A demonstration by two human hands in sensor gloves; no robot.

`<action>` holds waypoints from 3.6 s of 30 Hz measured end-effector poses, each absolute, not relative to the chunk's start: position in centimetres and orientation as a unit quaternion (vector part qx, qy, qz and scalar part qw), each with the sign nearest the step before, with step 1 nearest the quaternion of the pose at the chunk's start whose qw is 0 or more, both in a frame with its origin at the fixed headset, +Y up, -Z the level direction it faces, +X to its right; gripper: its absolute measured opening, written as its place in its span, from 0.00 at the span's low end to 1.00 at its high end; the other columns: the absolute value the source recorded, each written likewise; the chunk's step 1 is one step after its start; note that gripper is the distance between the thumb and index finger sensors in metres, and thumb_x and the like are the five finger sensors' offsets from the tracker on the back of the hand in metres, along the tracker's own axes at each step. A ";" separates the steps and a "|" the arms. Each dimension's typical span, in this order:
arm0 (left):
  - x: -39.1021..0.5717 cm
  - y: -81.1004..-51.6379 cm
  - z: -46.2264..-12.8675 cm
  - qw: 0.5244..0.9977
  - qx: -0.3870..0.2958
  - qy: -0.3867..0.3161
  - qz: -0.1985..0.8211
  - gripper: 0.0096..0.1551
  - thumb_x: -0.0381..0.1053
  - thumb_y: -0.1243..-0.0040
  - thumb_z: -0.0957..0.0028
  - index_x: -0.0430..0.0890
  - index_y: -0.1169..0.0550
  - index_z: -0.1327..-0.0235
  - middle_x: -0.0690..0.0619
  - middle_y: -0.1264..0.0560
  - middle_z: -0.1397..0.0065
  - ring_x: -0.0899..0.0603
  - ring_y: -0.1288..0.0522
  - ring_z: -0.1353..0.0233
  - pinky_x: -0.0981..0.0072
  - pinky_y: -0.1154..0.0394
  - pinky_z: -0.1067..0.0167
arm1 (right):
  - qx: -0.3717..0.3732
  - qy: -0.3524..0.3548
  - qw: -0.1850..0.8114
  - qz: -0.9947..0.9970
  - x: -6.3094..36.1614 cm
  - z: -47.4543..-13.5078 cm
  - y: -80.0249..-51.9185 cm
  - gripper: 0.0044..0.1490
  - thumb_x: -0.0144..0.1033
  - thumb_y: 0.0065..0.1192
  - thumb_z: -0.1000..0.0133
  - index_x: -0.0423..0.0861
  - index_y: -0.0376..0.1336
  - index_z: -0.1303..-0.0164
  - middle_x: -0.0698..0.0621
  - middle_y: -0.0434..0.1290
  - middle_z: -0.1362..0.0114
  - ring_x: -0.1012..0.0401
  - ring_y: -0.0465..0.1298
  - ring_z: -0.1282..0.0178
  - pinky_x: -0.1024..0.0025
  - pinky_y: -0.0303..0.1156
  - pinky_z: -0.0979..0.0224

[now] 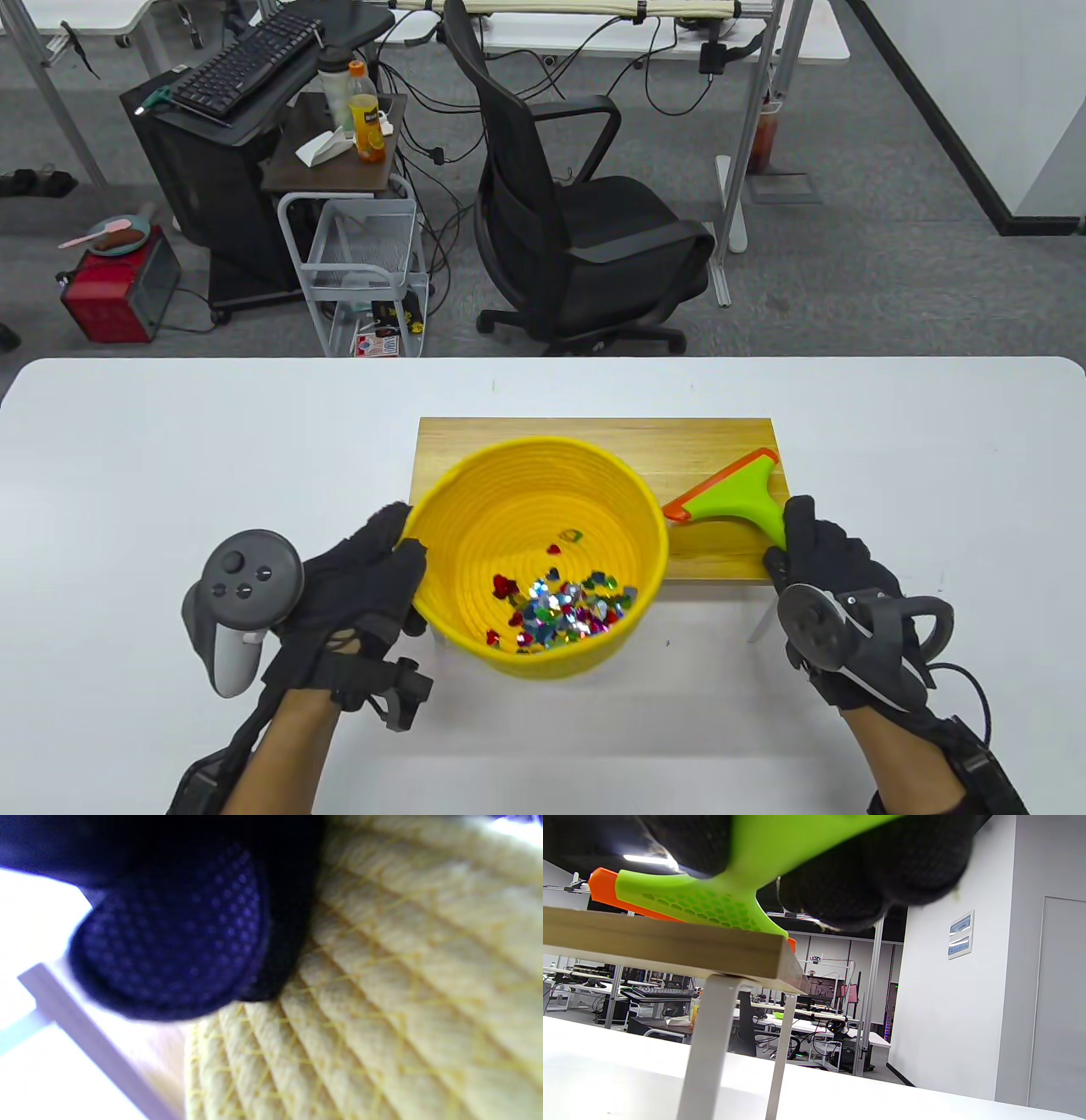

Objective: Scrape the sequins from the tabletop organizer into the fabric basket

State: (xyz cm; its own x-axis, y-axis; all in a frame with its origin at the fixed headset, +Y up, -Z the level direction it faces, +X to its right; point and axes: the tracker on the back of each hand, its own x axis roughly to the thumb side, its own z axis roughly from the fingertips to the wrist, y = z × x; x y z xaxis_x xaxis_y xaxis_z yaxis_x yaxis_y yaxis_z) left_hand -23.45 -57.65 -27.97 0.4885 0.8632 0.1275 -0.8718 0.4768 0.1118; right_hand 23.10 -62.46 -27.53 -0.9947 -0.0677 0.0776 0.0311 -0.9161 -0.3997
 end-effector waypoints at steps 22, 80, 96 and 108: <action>-32.0 -60.9 -29.8 0.828 0.262 0.238 0.435 0.34 0.52 0.38 0.48 0.29 0.31 0.41 0.36 0.12 0.69 0.39 0.10 0.77 0.53 0.14 0.82 | -0.059 0.214 0.022 -0.975 23.4 -27.1 -62.5 0.40 0.48 0.56 0.35 0.40 0.53 0.18 0.41 0.73 0.31 0.48 0.81 0.48 0.60 0.79 0.48; -22.3 -61.3 -28.7 0.892 0.153 -0.141 0.401 0.46 0.73 0.40 0.50 0.46 0.34 0.27 0.42 0.31 0.23 0.33 0.29 0.29 0.39 0.31 0.32 | -0.073 0.220 0.017 -0.973 23.0 -26.1 -63.5 0.40 0.49 0.56 0.35 0.40 0.53 0.18 0.41 0.73 0.31 0.49 0.81 0.48 0.61 0.79 0.48; -11.1 -65.5 -26.1 0.884 0.138 -0.375 0.243 0.50 0.74 0.39 0.54 0.49 0.37 0.25 0.46 0.34 0.19 0.36 0.32 0.23 0.40 0.37 0.24 | -0.075 0.221 0.008 -0.972 22.6 -25.7 -63.9 0.41 0.49 0.56 0.35 0.39 0.53 0.18 0.41 0.73 0.31 0.49 0.81 0.48 0.61 0.79 0.48; -10.2 -66.6 -25.8 0.885 0.146 -0.385 0.216 0.49 0.74 0.39 0.54 0.48 0.36 0.26 0.46 0.33 0.20 0.36 0.32 0.23 0.40 0.37 0.24 | -0.012 0.227 -0.017 -0.974 25.7 -26.1 -62.3 0.41 0.47 0.55 0.34 0.37 0.50 0.18 0.39 0.70 0.30 0.47 0.79 0.46 0.59 0.79 0.46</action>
State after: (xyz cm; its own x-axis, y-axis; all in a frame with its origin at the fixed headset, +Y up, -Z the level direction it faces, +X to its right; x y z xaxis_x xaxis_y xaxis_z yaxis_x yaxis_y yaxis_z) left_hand -10.23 -66.64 -25.80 0.6107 0.2698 0.7445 -0.4951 0.8638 0.0931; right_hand 25.68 -62.33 -26.14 -0.9991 0.0282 0.0311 -0.0390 -0.8965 -0.4412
